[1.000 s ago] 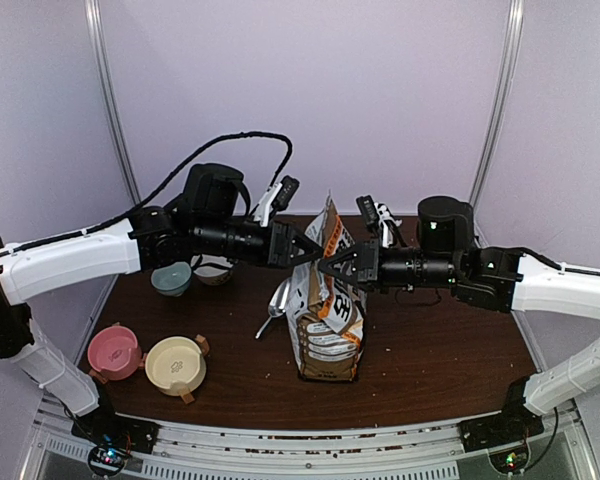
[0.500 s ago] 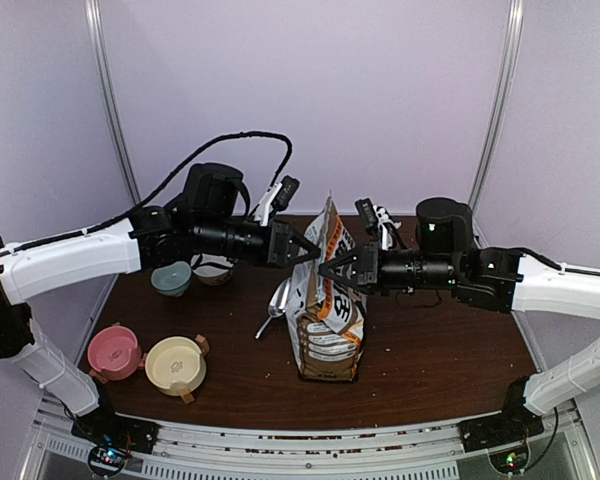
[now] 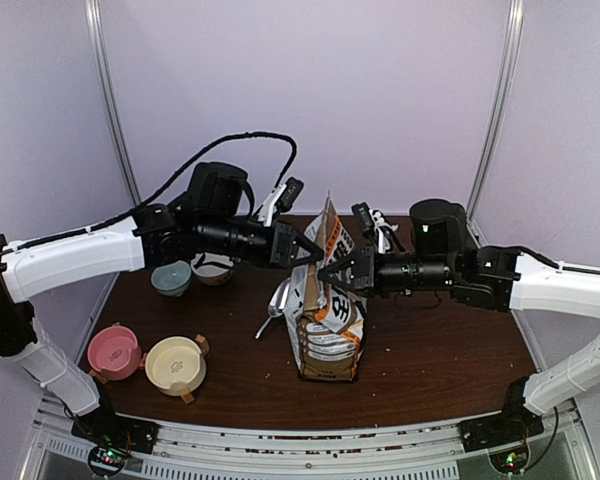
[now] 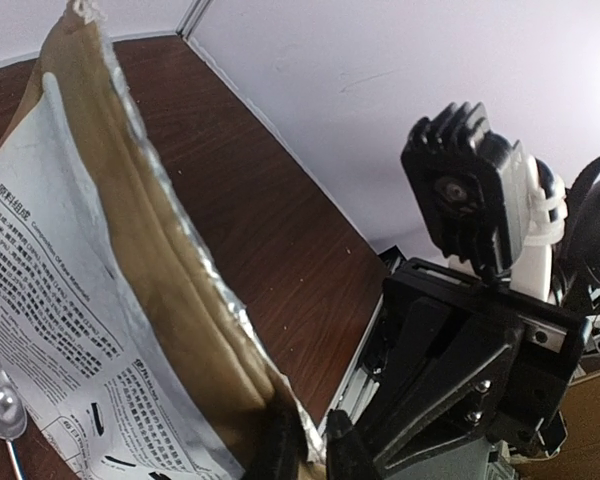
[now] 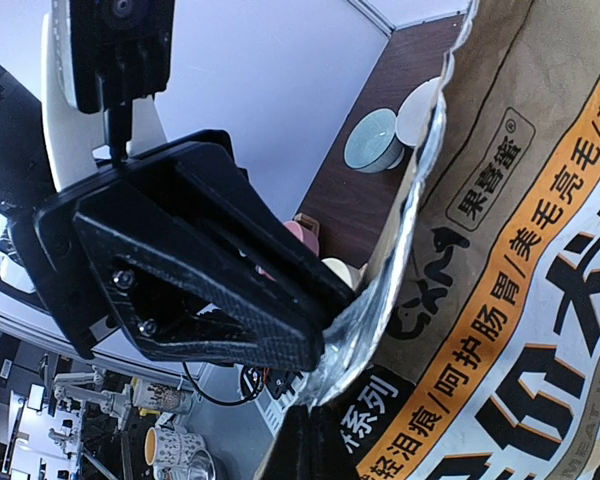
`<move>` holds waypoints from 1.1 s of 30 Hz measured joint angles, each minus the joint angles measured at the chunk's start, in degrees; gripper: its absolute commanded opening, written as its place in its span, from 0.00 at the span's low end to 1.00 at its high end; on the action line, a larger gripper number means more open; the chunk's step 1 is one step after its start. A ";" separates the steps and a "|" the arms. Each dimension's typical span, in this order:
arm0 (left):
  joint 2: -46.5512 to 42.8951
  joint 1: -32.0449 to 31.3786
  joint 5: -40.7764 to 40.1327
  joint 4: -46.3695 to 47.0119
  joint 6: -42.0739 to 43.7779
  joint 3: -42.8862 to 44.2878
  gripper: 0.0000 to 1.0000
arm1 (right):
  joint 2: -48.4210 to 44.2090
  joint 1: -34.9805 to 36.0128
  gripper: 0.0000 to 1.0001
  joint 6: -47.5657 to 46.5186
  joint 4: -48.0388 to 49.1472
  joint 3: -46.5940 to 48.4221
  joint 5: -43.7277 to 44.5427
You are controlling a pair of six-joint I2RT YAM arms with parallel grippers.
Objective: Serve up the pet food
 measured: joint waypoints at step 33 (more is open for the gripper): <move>1.11 0.20 -4.57 -17.35 2.93 7.37 0.17 | 5.46 1.73 0.00 -2.58 1.25 3.87 -1.38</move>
